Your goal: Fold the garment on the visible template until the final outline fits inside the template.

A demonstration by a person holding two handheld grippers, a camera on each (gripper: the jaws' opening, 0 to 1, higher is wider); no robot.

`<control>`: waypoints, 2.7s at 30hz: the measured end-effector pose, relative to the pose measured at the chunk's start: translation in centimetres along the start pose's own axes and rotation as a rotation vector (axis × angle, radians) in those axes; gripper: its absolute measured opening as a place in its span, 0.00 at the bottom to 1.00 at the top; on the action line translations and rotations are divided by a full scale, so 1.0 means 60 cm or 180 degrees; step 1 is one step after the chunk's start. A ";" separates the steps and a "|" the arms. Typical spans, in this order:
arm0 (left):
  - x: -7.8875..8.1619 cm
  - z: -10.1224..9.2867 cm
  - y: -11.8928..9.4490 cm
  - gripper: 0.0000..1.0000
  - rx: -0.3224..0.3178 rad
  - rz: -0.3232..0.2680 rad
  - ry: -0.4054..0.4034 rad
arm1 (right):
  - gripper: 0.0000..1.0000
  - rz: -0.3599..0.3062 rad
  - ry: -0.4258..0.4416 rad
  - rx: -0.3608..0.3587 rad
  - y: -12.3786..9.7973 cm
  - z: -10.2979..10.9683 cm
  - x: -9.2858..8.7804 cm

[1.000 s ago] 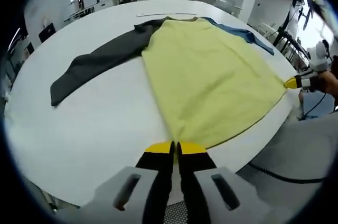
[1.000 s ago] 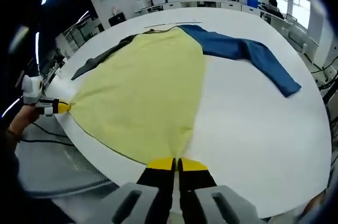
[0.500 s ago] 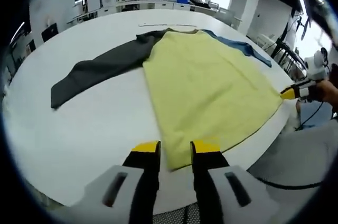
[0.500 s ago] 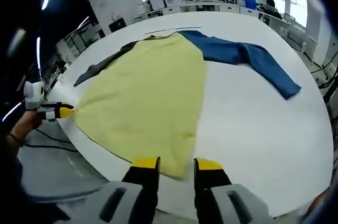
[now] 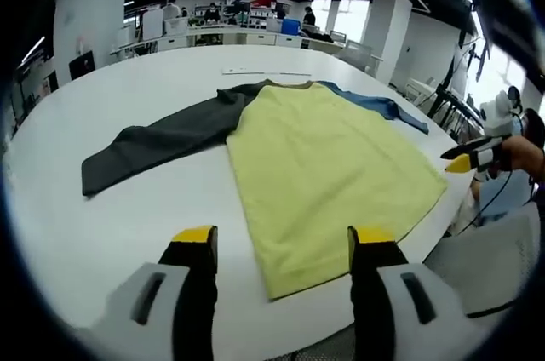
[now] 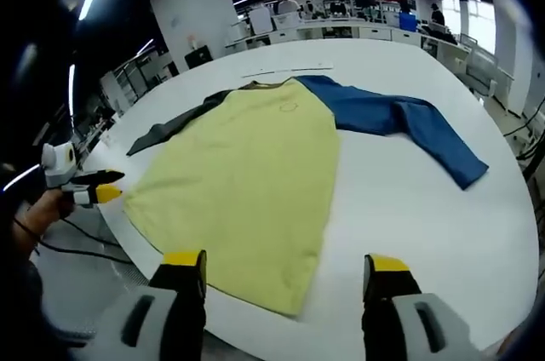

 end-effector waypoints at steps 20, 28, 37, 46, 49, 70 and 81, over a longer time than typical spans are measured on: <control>0.024 -0.016 -0.002 0.94 -0.0082 -0.0168 0.0136 | 0.91 -0.0313 0.0408 -0.0513 0.011 -0.181 0.049; 0.032 -0.021 -0.004 0.99 -0.0108 -0.0223 0.0167 | 0.86 -0.0298 0.0557 -0.0842 0.019 -0.265 0.047; 0.035 -0.013 -0.007 0.98 -0.0018 -0.0306 0.0127 | 0.76 -0.0391 0.0810 -0.1042 0.026 -0.331 0.036; 0.034 -0.009 -0.008 0.96 0.0026 -0.0288 0.0147 | 0.57 -0.0243 0.0958 -0.1213 0.031 -0.330 0.010; 0.033 -0.009 -0.008 0.95 0.0032 -0.0273 0.0164 | 0.52 -0.0249 0.0991 -0.1258 0.028 -0.325 0.007; 0.033 -0.011 -0.009 0.88 -0.0028 -0.0245 0.0272 | 0.03 0.0050 0.1126 -0.1688 0.020 -0.345 -0.009; 0.032 -0.014 -0.009 0.89 -0.0052 -0.0236 0.0313 | 0.00 0.0135 0.1062 -0.1638 0.011 -0.379 -0.017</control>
Point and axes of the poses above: the point that each gripper's makers call its tool centre point, and the gripper's own axes: y roughly forward along the fingers, z roughly to its left, x roughly out of its top, the point moved 4 cm from there along -y, roughly backward along the fingers, and after that the axes turned 14 degrees about -y, right-handed, at the moved point
